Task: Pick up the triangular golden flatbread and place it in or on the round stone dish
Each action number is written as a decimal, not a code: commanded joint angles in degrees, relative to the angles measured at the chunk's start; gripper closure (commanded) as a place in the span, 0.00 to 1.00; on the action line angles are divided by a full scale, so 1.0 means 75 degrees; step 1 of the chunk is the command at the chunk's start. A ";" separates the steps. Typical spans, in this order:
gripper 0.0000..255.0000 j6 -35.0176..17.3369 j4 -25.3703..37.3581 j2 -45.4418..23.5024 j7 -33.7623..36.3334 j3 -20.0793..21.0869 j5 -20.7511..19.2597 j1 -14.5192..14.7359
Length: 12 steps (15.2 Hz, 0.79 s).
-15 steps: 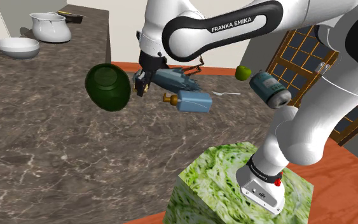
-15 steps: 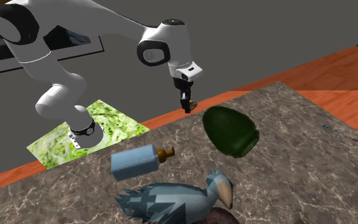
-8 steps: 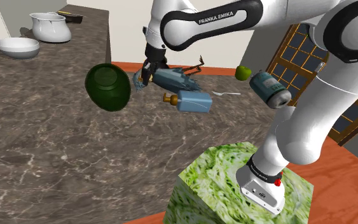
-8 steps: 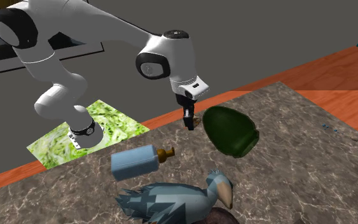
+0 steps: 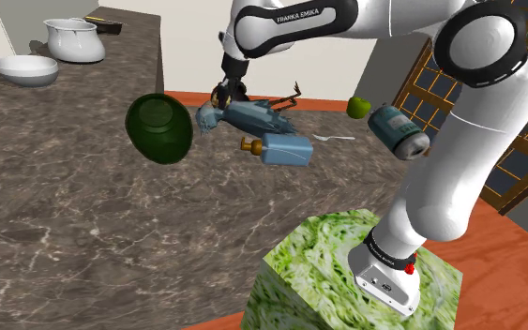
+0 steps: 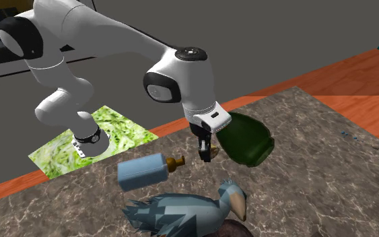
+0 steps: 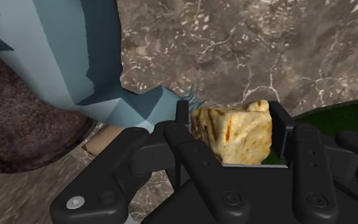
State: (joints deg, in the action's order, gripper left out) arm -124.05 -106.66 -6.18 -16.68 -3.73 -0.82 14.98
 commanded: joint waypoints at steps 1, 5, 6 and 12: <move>1.00 0.0032 0.0396 -0.0357 -0.0345 -0.0116 0.0113 -0.0171; 1.00 0.0288 0.1363 -0.1074 -0.1008 -0.0307 0.0361 -0.0560; 1.00 0.0369 0.1638 -0.1271 -0.1165 -0.0343 0.0425 -0.0664; 1.00 0.1037 0.3643 -0.2638 -0.2005 -0.0493 0.0798 -0.1335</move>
State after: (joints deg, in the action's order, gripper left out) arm -117.39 -82.29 -24.12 -30.80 -7.30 4.74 5.76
